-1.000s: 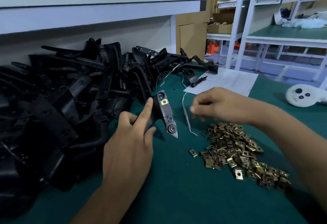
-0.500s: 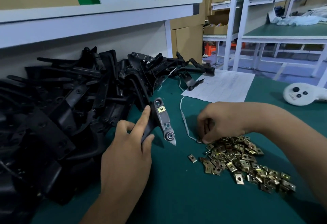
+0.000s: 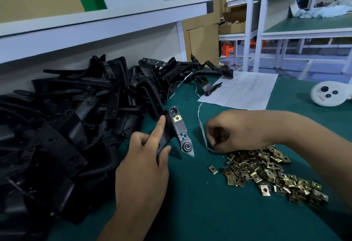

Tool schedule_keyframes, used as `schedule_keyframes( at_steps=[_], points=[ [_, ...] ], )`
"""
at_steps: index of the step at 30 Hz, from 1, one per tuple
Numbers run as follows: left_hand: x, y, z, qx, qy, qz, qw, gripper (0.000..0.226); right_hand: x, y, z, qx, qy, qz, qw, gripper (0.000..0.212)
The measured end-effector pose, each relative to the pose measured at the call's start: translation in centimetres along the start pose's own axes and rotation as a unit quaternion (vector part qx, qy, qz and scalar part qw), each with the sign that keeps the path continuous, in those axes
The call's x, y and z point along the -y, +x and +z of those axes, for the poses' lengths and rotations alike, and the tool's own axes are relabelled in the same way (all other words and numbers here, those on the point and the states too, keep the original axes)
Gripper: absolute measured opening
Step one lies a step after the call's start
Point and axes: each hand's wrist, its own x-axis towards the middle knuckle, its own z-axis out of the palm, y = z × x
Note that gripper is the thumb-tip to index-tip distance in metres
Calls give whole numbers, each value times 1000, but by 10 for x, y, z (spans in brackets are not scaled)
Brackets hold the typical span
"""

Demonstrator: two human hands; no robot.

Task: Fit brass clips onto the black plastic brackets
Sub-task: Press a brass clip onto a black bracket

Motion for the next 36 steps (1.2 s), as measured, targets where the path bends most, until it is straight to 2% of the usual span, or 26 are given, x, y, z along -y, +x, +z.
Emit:
schedule_keyframes(
  at_steps=[4, 7, 10, 14, 18, 20, 24, 28, 31, 36],
  points=[
    [0, 0, 1, 0, 0, 8, 1000, 69, 4, 4, 0, -24, 138, -53, 989, 14],
    [2, 0, 2, -6, -2, 13, 1000, 70, 10, 6, 1, -52, 290, -98, 951, 11],
    [3, 1, 3, -22, -12, 6, 1000, 70, 14, 8, 4, -84, 367, -124, 918, 14],
    [3, 2, 4, -34, -20, 9, 999, 71, 15, 12, 8, -102, 430, -102, 891, 10],
    [4, 3, 5, -55, -29, -9, 998, 72, 21, 17, 13, -65, 570, -51, 818, 9],
    [5, 3, 5, -59, -37, -14, 997, 73, 24, 18, 17, -39, 601, -53, 797, 7],
    [5, 3, 4, -54, -35, -15, 998, 73, 31, 19, 25, 0, 594, -97, 799, 8],
    [5, 3, 3, -53, -27, -17, 998, 74, 34, 19, 27, -1, 587, -107, 802, 9],
    [5, 3, 3, -55, -37, -21, 998, 72, 32, 19, 26, -30, 576, -108, 810, 7],
    [5, 3, 2, -56, -35, -16, 998, 70, 33, 19, 25, -78, 512, -134, 845, 6]
  ],
)
